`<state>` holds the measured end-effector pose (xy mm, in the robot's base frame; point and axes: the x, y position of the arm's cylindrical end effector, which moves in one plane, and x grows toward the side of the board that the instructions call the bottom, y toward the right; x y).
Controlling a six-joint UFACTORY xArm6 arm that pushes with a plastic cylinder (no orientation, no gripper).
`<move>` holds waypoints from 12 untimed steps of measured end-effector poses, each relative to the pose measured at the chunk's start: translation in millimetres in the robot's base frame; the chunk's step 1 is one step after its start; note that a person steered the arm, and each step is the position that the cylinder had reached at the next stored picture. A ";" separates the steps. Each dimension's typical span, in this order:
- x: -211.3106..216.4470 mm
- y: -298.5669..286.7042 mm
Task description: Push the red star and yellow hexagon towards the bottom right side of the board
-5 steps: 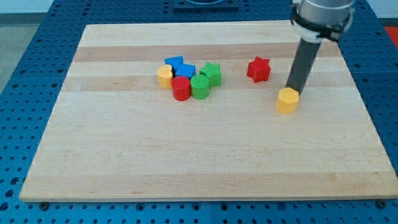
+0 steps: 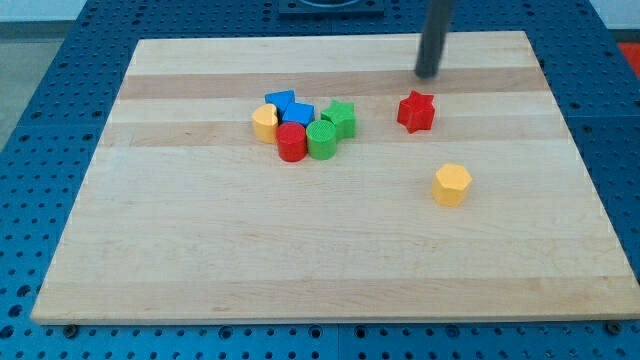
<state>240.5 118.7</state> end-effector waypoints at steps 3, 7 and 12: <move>3.5 -15.9; 108.8 24.2; 132.1 -6.4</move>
<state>372.6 112.3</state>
